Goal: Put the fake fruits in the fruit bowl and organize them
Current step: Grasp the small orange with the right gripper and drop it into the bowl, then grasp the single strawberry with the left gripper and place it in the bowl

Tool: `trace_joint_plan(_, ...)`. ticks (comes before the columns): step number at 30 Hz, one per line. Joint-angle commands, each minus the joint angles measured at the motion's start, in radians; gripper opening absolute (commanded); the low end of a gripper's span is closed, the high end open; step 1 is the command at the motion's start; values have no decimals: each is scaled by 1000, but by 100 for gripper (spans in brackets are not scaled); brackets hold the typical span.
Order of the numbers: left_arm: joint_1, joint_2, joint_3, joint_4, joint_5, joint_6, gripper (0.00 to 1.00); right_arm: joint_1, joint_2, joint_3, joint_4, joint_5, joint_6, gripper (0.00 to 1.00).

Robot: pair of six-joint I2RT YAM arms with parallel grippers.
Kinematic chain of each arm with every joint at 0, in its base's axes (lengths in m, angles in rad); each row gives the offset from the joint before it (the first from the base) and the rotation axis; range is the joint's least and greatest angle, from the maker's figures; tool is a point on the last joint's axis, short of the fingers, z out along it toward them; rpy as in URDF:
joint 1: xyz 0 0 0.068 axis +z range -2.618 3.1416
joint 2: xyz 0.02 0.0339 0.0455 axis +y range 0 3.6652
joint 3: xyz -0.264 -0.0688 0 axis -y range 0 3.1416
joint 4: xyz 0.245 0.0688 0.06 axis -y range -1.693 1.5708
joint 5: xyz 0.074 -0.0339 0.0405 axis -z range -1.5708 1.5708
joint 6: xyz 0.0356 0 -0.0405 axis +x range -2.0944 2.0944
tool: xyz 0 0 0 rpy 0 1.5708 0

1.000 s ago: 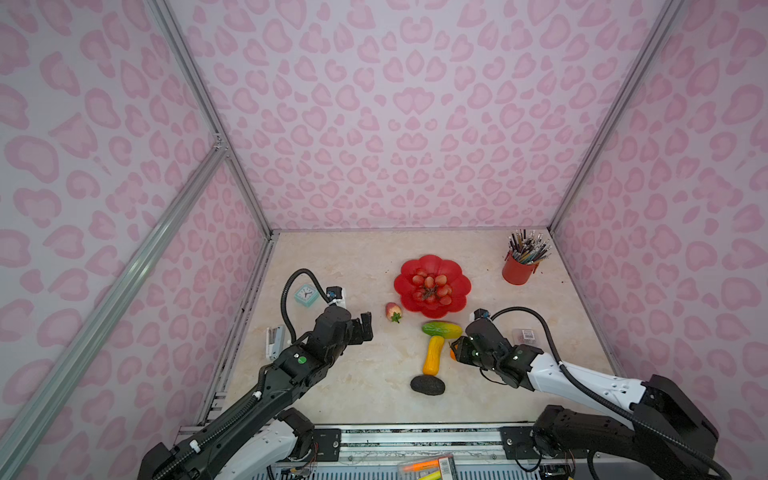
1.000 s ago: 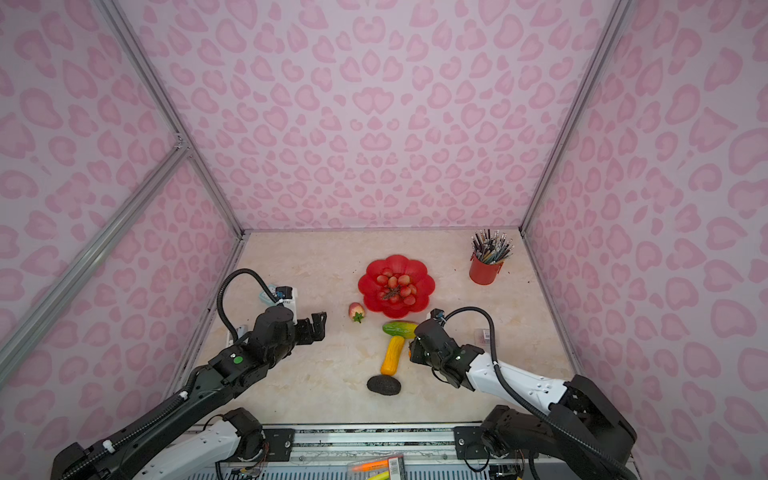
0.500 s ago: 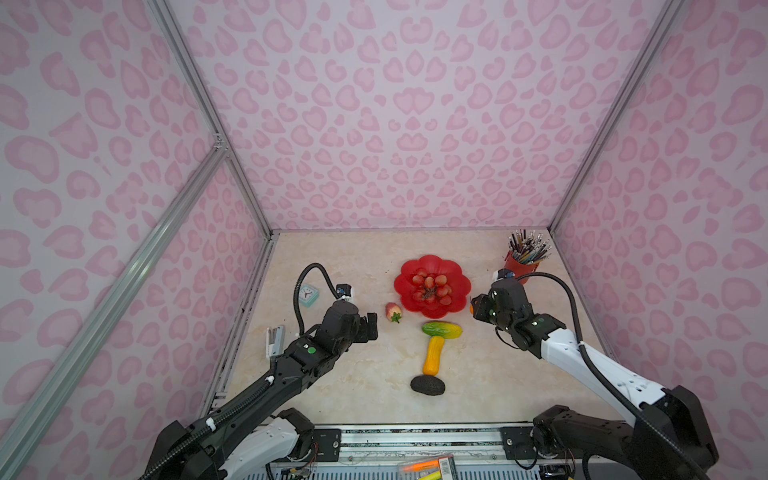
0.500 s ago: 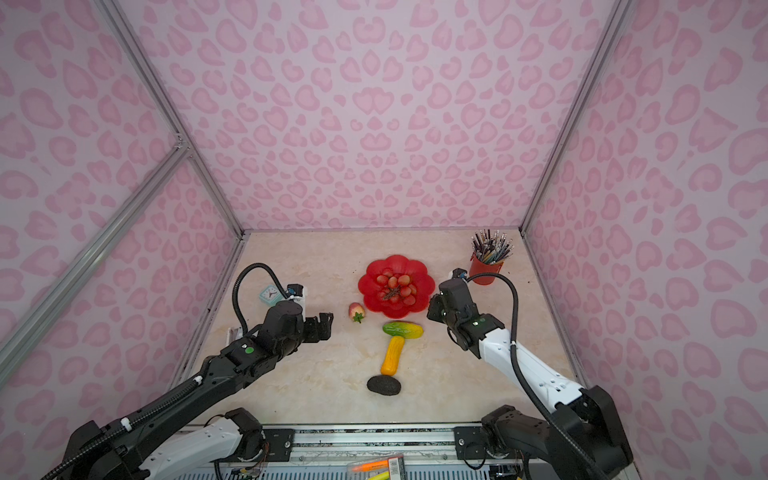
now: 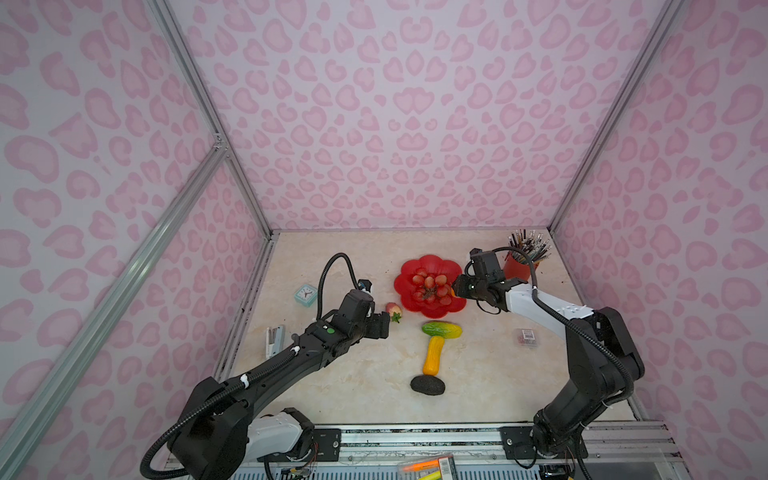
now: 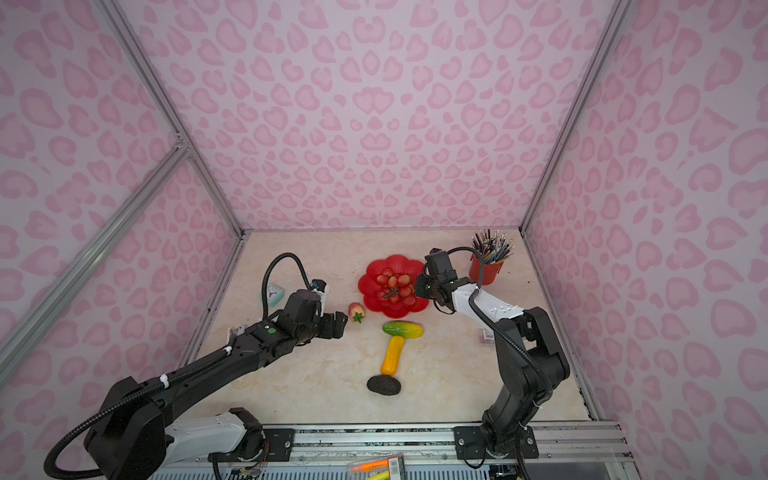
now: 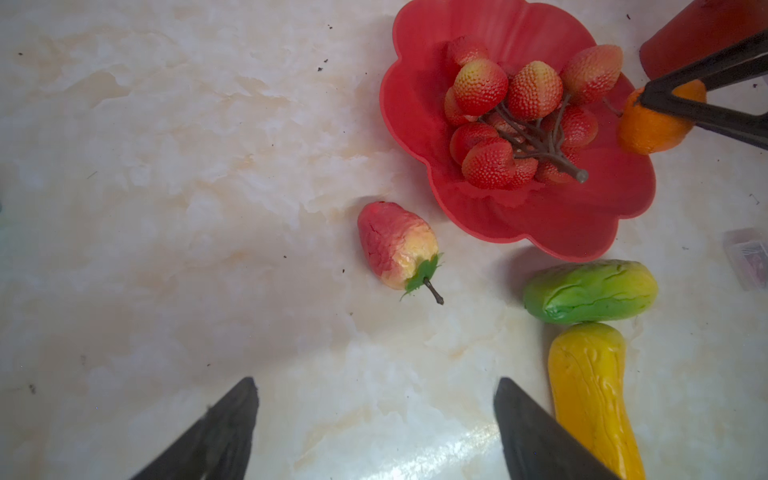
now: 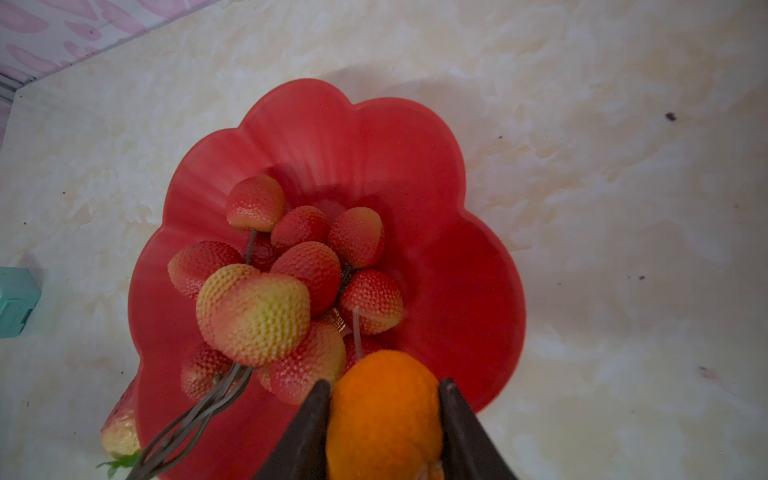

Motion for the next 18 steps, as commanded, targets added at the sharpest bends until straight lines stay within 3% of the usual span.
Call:
trace_joint_plan(1,1,45,30,56,34,23,89,-4,17,14,12,-20,-16,57)
trace_joint_plan(6,1,136,82,62,53,55,88,-27,-42,7,8,-25,-9,71)
trace_joint_plan(18,1,339,187,73,74,78,86,-91,-444,-157,-75,51,1,79)
